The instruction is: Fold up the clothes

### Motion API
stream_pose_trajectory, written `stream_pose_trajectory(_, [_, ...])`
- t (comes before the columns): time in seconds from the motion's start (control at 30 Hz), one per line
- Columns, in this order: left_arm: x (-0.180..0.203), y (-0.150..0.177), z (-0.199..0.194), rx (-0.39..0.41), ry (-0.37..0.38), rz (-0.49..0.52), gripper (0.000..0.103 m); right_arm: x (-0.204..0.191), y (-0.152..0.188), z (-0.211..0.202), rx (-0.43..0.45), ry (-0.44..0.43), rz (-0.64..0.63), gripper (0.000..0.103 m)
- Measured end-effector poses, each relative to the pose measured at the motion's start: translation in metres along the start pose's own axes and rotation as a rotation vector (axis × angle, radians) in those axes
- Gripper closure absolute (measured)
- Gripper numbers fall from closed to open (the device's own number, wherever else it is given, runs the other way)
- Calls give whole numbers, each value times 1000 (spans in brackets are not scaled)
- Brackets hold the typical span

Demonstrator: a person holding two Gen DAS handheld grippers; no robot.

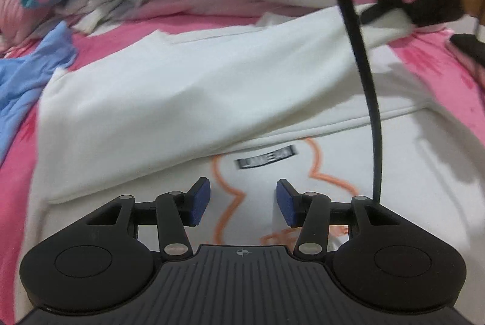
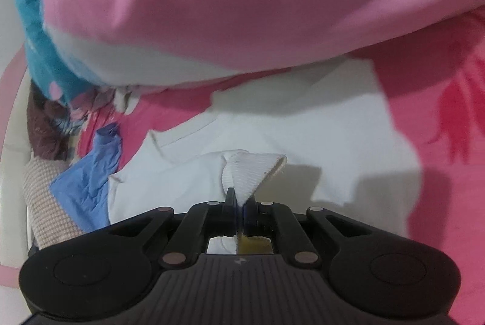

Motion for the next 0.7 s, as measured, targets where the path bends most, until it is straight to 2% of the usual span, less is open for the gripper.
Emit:
stream_pose_trajectory(0.23, [-12,4,-5,-16,-44,-42,55,24,0,-6,-16,66,-1,100])
stream_pose_trajectory(0.4, [-29,6,-20,2,-129,-64,55,23,5,-1,-47,54,0,100])
stream_pose_trajectory(0.5, [-48,9,-22,-19,-169,-104,55,19,10,-7,-37,39,-17,100])
stream_pose_trajectory(0.7, [-77,23,-23,-67,-229,-152,55,41,22,-3,-58,110,16,100])
Point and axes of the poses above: each gripper's, at about its wrist camera, not at the fingertips, and z roughly the way its jaws point, x to its right, y to its underside, the point moved 2 cm from there along z, roughly the way its jaws point, and after that the axes turned 4 degrees about z, right-handed, at the moved point
